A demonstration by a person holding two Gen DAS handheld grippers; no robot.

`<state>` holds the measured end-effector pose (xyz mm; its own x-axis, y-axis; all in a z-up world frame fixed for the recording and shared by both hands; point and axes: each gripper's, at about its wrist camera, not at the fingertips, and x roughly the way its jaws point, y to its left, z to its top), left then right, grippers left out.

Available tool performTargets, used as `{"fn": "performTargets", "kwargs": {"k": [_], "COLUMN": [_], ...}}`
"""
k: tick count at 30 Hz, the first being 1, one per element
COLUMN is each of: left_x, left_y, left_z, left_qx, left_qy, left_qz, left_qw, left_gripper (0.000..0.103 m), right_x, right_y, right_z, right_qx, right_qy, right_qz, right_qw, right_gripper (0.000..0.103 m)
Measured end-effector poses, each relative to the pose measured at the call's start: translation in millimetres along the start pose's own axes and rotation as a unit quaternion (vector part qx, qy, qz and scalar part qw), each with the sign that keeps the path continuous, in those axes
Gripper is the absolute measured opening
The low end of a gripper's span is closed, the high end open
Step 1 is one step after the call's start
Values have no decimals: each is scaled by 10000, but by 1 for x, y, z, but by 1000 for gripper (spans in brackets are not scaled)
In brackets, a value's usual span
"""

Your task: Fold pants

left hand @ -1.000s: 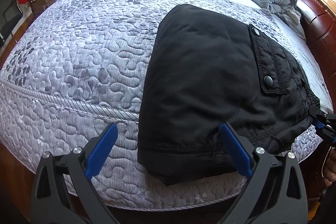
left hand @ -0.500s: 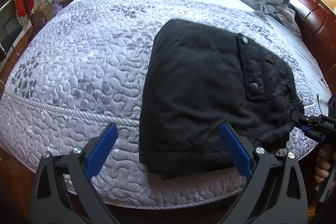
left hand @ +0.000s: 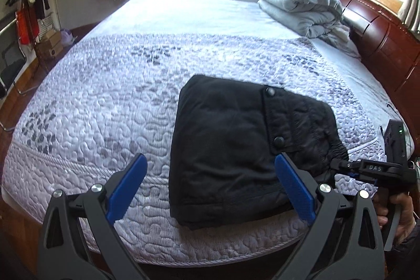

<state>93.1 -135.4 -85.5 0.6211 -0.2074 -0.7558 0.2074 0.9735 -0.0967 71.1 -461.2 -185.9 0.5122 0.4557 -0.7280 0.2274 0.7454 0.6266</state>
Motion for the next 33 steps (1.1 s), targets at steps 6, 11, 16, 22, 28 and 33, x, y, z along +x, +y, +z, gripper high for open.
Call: {"fn": "performTargets", "kwargs": {"k": [6,11,16,22,28,33], "left_x": [-6,1,17,30,46,77], "left_y": [-5,0,30,76,106,124], "left_z": [6,5,0,-8,-4,-2], "left_qx": [146,76,-432,-964,-1523,-2127], "left_qy": [-115,66,333,549,905,1423], "left_qz": [-14,-163,-192,0,-1051,-2225], "left_qw": [9998,9998,9983,9938,9786,9407], "left_gripper": [98,98,98,98,98,98], "right_x": [-5,-9,-5,1,-8,-31], "right_y": [0,6,4,2,-2,-7], "right_z": [5,6,8,7,6,10], "right_qx": [-98,-133,-147,-126,-183,-125], "right_qy": [-28,-66,36,56,17,-122], "right_qz": [-51,-23,-137,-139,-146,229], "right_qw": [9999,9999,9998,9998,9997,9996], "right_gripper": [37,37,37,40,50,52]}}
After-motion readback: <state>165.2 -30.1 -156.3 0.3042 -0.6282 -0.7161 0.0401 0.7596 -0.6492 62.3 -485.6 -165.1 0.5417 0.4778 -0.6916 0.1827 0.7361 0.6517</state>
